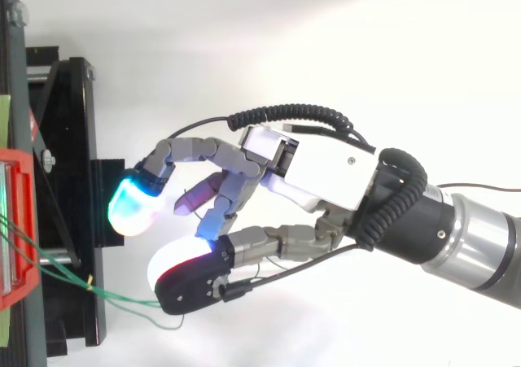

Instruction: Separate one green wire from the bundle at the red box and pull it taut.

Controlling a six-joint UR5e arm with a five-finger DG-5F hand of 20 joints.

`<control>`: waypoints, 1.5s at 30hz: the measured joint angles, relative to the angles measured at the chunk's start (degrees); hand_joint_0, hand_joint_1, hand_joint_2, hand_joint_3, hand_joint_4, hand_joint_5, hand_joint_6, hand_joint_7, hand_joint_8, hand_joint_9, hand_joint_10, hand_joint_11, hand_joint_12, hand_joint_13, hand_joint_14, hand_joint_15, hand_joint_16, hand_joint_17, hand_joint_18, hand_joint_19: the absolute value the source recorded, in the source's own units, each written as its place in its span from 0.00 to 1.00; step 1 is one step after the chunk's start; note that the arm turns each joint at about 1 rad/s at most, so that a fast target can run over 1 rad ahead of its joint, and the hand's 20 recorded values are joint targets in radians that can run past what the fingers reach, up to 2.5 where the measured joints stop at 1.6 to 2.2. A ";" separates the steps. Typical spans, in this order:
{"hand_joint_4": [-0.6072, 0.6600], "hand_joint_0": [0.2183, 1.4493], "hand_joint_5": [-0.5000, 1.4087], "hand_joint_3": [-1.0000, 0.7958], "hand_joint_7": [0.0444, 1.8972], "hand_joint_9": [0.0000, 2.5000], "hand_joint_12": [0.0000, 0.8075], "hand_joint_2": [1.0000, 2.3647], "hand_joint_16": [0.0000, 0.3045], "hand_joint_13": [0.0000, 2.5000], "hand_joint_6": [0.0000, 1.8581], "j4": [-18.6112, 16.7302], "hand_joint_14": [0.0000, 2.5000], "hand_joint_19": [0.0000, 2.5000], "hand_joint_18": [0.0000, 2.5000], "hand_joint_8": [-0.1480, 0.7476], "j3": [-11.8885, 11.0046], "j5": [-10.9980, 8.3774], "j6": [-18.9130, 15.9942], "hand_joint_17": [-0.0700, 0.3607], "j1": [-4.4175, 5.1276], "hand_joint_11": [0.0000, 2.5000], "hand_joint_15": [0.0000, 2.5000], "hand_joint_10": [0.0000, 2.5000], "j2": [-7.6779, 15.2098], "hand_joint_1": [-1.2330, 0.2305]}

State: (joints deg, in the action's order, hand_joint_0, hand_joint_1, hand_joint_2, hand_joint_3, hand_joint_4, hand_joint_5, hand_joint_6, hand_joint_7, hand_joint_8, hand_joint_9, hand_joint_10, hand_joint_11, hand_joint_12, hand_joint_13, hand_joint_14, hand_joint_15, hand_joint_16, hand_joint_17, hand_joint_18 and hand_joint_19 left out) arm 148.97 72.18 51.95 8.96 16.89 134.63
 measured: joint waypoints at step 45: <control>0.71 0.16 0.16 0.28 0.40 0.52 0.49 0.00 0.18 0.42 0.27 -13.37 0.00 0.03 0.34 0.62 -6.27 -5.44 2.04 0.45 -0.09 0.08 0.03 0.00 10.29 0.49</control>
State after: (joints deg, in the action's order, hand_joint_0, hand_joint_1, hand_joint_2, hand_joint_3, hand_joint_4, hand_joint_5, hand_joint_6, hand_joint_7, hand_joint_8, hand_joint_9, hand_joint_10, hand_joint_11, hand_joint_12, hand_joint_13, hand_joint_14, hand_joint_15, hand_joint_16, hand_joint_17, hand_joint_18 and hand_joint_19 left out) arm 135.60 65.90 46.51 11.01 16.80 144.92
